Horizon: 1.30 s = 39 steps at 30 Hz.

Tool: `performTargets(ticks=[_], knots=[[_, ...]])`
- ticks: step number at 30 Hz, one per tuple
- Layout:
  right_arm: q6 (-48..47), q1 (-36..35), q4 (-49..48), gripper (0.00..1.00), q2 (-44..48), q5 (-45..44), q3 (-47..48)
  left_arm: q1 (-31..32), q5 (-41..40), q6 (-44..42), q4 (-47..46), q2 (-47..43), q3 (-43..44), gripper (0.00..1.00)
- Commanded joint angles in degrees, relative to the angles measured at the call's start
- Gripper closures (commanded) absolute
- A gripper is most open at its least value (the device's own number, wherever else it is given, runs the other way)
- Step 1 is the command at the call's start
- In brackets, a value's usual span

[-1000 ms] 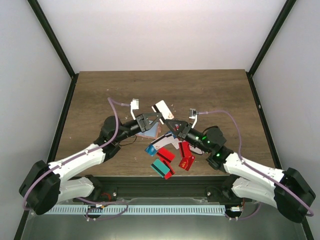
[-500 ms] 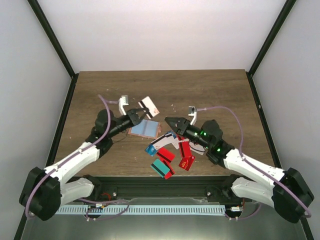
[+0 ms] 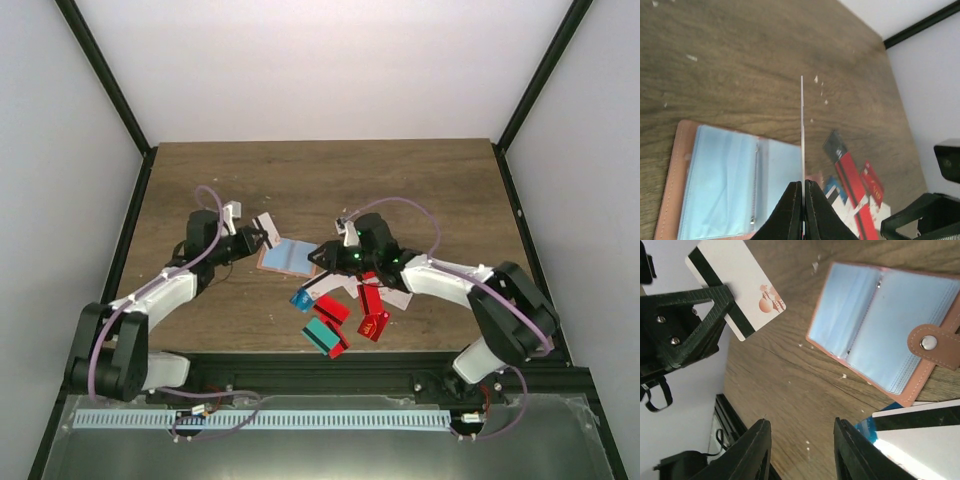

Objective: Put the credit cards into the card holder

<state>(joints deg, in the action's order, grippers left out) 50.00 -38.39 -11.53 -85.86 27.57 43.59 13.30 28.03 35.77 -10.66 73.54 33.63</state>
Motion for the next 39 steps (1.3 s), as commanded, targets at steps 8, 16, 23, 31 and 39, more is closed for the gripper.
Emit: performTargets(ticks=[8,16,23,31,39], knots=[[-8.70,0.46,5.75,0.62,-14.10,6.85,11.10,-0.82,12.32,-7.24,-4.39,15.39,4.12,0.96],[-10.32,2.22,5.33,0.62,-19.04,8.37,12.25,-0.75,10.78,-9.89,-2.69,20.39,5.63,0.96],[-10.75,3.09,4.66,0.63,-22.25,8.98,12.73,-0.56,10.75,-10.59,-2.56,23.01,6.94,0.96],[-10.95,3.82,4.18,0.64,-24.53,8.65,13.29,-0.21,10.98,-11.19,-2.26,24.19,7.19,0.96],[-11.66,5.29,4.34,0.65,-26.55,8.56,14.10,0.40,13.24,-11.35,-2.27,25.40,7.36,0.96]])
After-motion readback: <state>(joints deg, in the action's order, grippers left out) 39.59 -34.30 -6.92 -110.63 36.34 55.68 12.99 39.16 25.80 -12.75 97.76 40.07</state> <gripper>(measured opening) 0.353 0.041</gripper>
